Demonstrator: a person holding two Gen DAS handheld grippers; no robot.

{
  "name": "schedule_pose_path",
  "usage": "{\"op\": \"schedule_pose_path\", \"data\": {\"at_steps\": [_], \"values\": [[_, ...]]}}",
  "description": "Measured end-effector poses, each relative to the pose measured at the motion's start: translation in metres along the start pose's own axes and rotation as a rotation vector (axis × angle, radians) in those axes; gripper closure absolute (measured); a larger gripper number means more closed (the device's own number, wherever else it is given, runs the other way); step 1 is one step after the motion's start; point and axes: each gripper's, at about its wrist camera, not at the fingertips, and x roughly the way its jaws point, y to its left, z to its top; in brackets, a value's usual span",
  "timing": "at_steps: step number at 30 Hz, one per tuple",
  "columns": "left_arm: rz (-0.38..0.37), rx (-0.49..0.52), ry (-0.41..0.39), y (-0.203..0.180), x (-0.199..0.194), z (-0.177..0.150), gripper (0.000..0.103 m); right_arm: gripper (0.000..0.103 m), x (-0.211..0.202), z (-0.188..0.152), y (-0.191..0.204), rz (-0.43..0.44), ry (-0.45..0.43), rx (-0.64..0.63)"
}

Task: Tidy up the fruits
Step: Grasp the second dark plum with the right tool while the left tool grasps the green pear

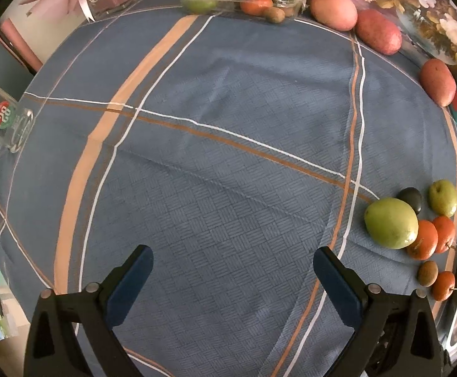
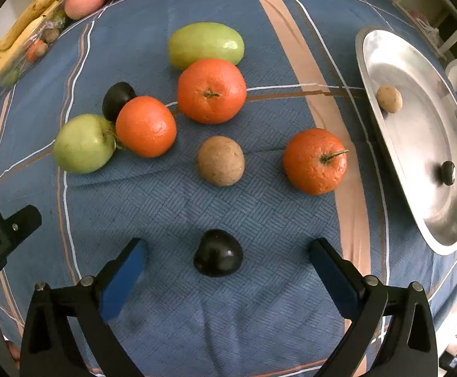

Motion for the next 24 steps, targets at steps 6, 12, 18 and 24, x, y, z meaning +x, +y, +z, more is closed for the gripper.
{"op": "schedule_pose_path", "data": {"at_steps": [6,12,18,24], "values": [[-0.006,0.015,0.006,0.001,-0.001,-0.001,0.000,0.000,0.000,-0.008,0.001,0.001,-0.047,-0.011],[-0.018,0.013,-0.002,0.001,-0.005,0.000,0.000,0.002,-0.001,-0.004,-0.003,-0.003,-0.004,-0.050],[-0.032,0.002,-0.007,0.004,-0.010,0.002,0.000,0.032,-0.008,-0.007,-0.003,0.015,-0.014,-0.062],[-0.070,-0.007,-0.031,0.006,-0.018,0.004,0.000,0.068,-0.018,-0.012,-0.013,0.072,-0.008,-0.040]]}}
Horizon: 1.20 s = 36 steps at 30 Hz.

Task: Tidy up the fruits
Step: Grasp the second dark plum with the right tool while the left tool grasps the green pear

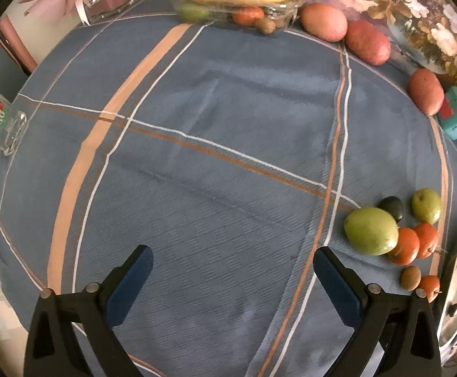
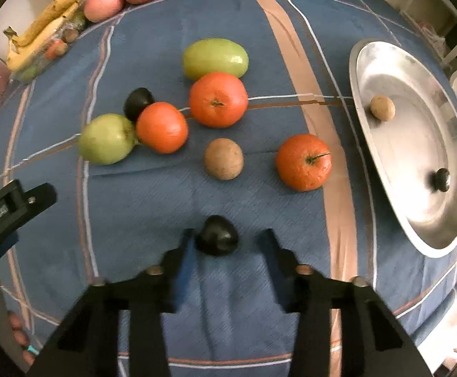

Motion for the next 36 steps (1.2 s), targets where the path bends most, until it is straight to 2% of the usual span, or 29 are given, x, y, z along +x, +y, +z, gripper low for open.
{"op": "schedule_pose_path", "data": {"at_steps": [3,6,10,14,18,24,26,27,28,32,36], "values": [[-0.035,0.011,-0.036,-0.005,-0.006,0.001,0.000,0.077,-0.005,-0.002,-0.001,0.032,0.006,0.021],[-0.090,0.034,-0.112,-0.015,-0.016,0.004,0.000,0.077,-0.017,-0.002,-0.003,0.063,-0.025,0.026],[-0.210,0.099,-0.094,-0.032,-0.021,0.009,0.000,0.077,-0.038,0.002,-0.008,0.086,-0.099,0.024],[-0.193,0.211,-0.107,-0.060,-0.020,0.006,0.000,0.077,-0.042,0.003,-0.017,0.070,-0.123,0.040],[-0.201,0.246,-0.086,-0.079,-0.007,0.006,0.002,0.077,-0.041,0.003,-0.023,0.079,-0.129,0.066],[-0.216,0.237,-0.063,-0.088,0.006,0.008,0.018,0.077,-0.046,0.004,-0.034,0.107,-0.131,0.087],[-0.242,0.218,-0.062,-0.086,0.007,0.012,0.031,0.077,-0.047,0.005,-0.037,0.110,-0.128,0.090],[-0.280,0.207,-0.054,-0.085,0.008,0.010,0.036,0.077,-0.046,0.006,-0.037,0.113,-0.126,0.093],[-0.317,0.196,-0.043,-0.084,0.008,0.011,0.046,0.077,-0.045,0.007,-0.037,0.115,-0.124,0.096],[-0.320,0.200,-0.034,-0.084,0.007,0.010,0.046,0.077,-0.049,0.005,-0.043,0.125,-0.125,0.107],[-0.314,0.126,-0.006,-0.072,0.007,0.014,0.046,0.077,-0.052,0.003,-0.048,0.136,-0.127,0.111]]}}
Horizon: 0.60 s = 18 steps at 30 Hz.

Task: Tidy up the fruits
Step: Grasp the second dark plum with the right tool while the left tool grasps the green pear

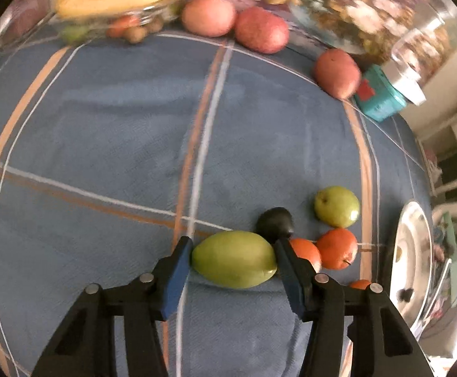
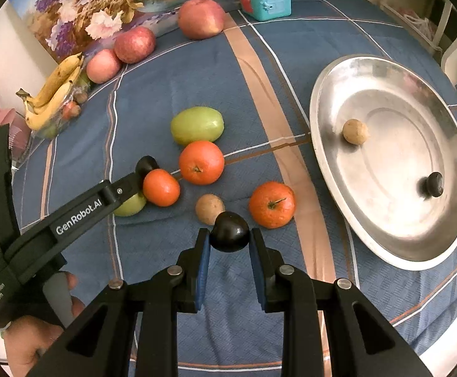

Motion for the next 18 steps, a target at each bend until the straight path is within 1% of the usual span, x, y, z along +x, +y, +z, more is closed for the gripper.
{"op": "schedule_pose_path", "data": {"at_steps": [3,6,10,13,15,18], "values": [[0.033,-0.059,-0.011,0.013,-0.005,0.001,0.046,0.077,-0.002,-0.001,-0.004,0.000,0.001,0.002],[0.089,-0.100,-0.039,0.027,-0.013,0.004,0.046,0.077,-0.005,0.000,-0.010,-0.017,-0.006,0.011],[0.107,-0.127,-0.072,0.035,-0.024,0.006,0.046,0.077,-0.012,0.003,-0.022,-0.023,-0.027,0.043],[0.106,-0.115,-0.107,0.028,-0.036,0.009,0.046,0.077,-0.020,0.005,-0.032,-0.020,-0.047,0.064],[0.097,-0.099,-0.123,0.021,-0.043,0.005,0.046,0.077,-0.027,0.008,-0.037,-0.027,-0.068,0.075],[0.070,-0.041,-0.138,-0.002,-0.049,0.003,0.046,0.077,-0.039,0.013,-0.053,-0.057,-0.109,0.101]]}}
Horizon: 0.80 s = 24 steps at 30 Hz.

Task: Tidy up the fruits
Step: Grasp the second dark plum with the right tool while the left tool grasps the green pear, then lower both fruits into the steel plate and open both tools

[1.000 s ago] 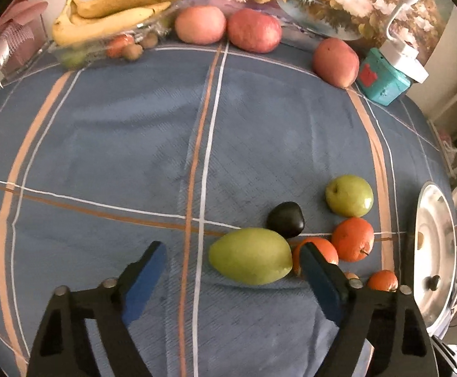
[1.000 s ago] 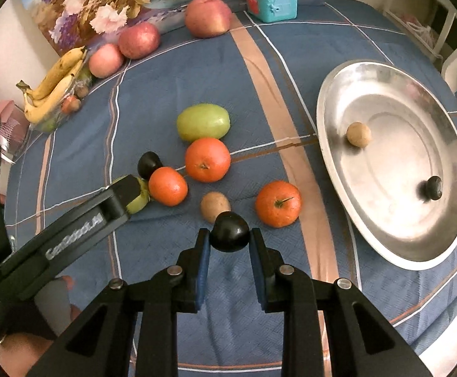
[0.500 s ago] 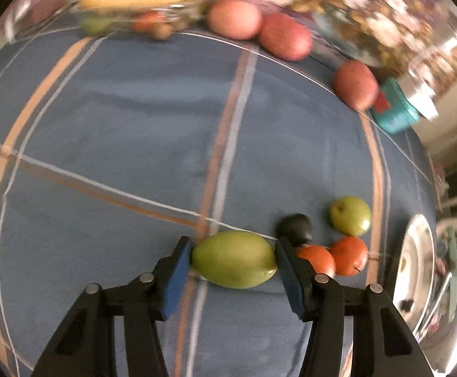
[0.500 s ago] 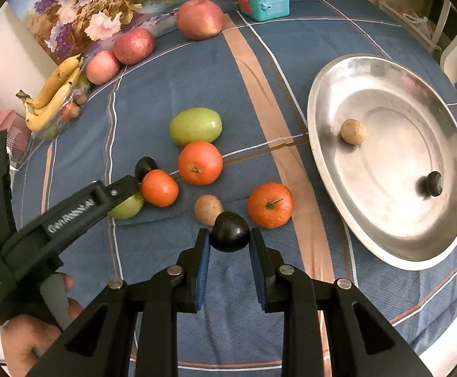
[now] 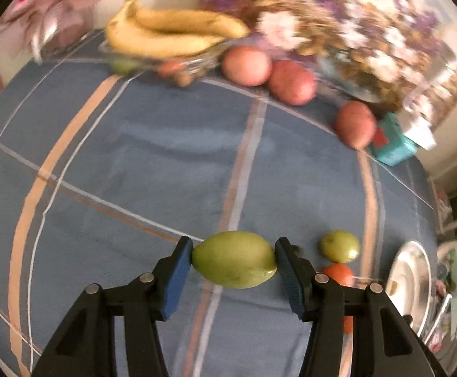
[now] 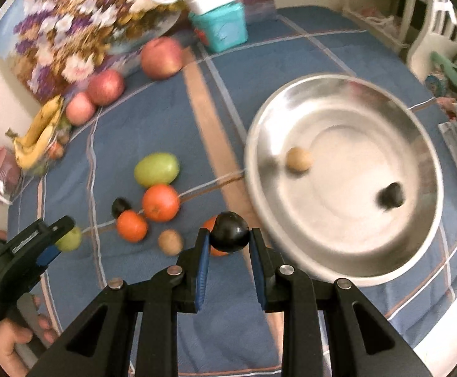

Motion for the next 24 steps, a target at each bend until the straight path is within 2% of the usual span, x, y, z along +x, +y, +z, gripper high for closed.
{"op": "schedule_pose_path", "data": {"at_steps": [4,8,12,19,22,24], "values": [[-0.072,0.121,0.008,-0.052,-0.005,-0.013,0.046,0.077,-0.003,0.012,-0.024,-0.069,-0.029,0.044],[-0.163,0.277,0.039,-0.116,0.002,-0.033,0.046,0.077,-0.004,0.022,-0.061,-0.188,-0.067,0.098],[-0.207,0.370,0.071,-0.154,0.011,-0.053,0.046,0.077,-0.010,0.030,-0.090,-0.275,-0.105,0.119],[-0.249,0.476,0.102,-0.195,0.030,-0.070,0.044,0.076,-0.011,0.045,-0.114,-0.226,-0.130,0.184],[-0.273,0.497,0.101,-0.204,0.031,-0.071,0.039,0.075,-0.011,0.052,-0.118,-0.187,-0.144,0.186],[-0.283,0.508,0.095,-0.207,0.030,-0.072,0.035,0.065,-0.011,0.054,-0.120,-0.184,-0.157,0.189]]}}
